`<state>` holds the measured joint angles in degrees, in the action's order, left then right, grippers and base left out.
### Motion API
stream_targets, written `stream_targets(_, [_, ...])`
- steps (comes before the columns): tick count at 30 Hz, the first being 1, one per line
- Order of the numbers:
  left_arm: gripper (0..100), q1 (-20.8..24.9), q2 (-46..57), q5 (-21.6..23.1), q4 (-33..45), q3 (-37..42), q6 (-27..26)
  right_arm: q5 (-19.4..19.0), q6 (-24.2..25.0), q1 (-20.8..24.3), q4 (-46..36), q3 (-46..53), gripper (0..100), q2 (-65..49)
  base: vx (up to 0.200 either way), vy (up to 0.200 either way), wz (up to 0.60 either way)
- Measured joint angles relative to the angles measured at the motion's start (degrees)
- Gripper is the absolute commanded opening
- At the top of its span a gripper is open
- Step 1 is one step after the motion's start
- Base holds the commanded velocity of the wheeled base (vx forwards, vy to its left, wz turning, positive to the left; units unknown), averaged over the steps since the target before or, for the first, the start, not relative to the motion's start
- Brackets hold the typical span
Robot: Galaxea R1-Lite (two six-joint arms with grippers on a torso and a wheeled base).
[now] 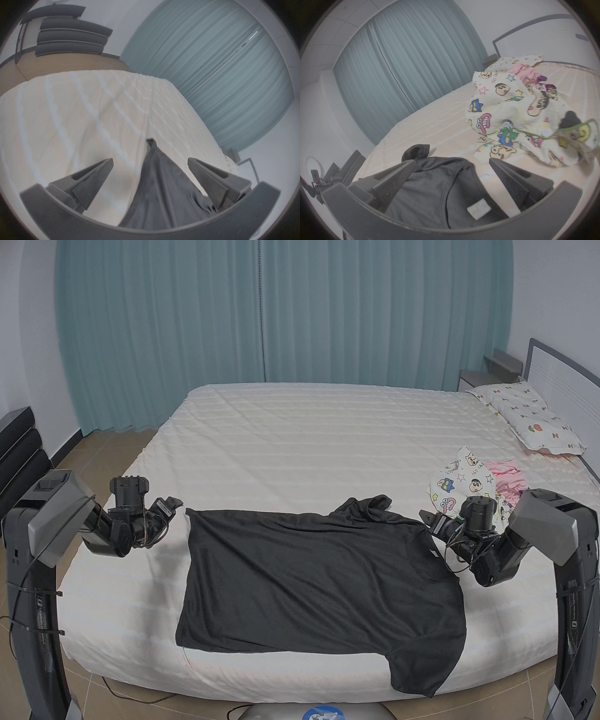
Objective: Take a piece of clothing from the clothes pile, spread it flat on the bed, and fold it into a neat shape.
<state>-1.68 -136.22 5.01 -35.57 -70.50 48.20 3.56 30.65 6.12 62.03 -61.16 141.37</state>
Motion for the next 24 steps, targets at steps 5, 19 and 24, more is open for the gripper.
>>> stream_targets(5, [100,0.3,5.3,3.1,-7.0,14.1,1.5,-1.7,3.2,-0.3,1.6,9.5,100,-5.5,-0.200,0.000,0.00])
stream_targets(19, [100,5.7,12.0,5.7,-24.3,45.0,5.7,-10.4,8.7,-3.1,23.0,39.6,100,-11.1,0.000,0.000,0.00])
stream_targets(24, [100,9.3,10.6,0.3,-29.1,47.8,5.4,-13.2,9.6,-4.4,26.7,43.9,100,-9.4,0.000,0.000,0.00])
